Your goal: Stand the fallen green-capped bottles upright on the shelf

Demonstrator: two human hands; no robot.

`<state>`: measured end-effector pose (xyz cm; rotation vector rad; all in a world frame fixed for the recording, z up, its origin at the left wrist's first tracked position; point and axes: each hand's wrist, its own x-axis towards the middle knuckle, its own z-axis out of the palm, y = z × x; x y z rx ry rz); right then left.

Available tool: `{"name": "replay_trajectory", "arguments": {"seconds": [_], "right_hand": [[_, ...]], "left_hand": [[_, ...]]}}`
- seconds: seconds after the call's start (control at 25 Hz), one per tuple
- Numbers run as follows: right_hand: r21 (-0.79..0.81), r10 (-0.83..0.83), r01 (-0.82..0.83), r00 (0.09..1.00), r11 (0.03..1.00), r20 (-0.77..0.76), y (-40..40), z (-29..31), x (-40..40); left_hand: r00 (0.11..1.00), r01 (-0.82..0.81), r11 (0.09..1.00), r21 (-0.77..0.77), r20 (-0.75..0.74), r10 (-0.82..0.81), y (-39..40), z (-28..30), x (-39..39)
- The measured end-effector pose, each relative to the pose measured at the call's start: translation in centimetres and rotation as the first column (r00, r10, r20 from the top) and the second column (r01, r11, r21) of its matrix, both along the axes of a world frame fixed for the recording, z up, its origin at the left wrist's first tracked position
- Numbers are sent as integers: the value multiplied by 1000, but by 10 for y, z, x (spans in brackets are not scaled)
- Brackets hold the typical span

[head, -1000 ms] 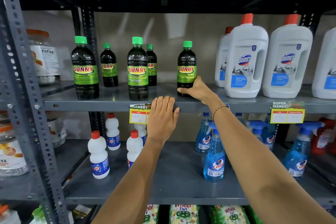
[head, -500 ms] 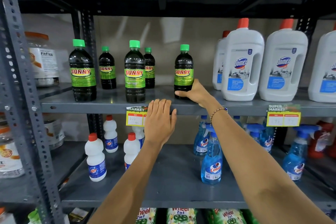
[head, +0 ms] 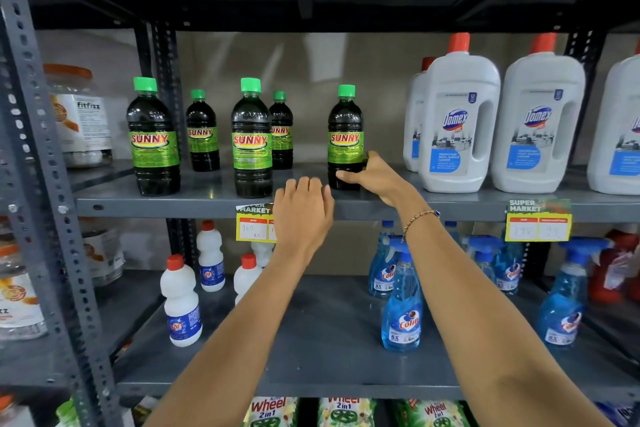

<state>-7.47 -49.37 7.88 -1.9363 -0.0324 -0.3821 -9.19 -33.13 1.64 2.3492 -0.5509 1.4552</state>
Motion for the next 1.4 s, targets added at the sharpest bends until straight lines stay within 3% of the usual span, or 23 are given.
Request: {"name": "replay_trajectory", "arguments": {"seconds": [0.08,0.12,0.2,0.24,0.28,0.44,0.92,1.24,1.4], "right_hand": [[71,-32,30,999,997,35,-2,1,-11],[88,-54,50,997,995,49,-4,0,-15],[92,-90,84,994,992,63,-3,-2,-18],[82,-101,96,993,992,62,-1,-1,-18],[60,-112,108,992,992,63,0,-1,-16],[31,-157,155,985,987,76,-4,-3,-10],[55,-144,138,982,989,123,3,-9,-54],[54,-162,156,980,986,113,8,-11,-69],[-39,-356,379,898,925,259,22,-13,-85]], "left_hand": [[967,75,997,-11,-243,-76,-2,30,6],[904,137,986,-92,-397,-162,-5,44,13],[670,207,930,-303,-649,-361,-10,63,29],[584,231,912,-339,-701,-409,-13,67,36],[554,260,906,-333,-717,-422,-16,67,42],[623,305,877,-372,-618,-479,-19,61,48],[615,377,800,-467,-519,-593,-3,52,7],[648,405,837,-369,-530,-547,0,48,-1],[695,369,839,-399,-481,-534,9,42,-7]]}}
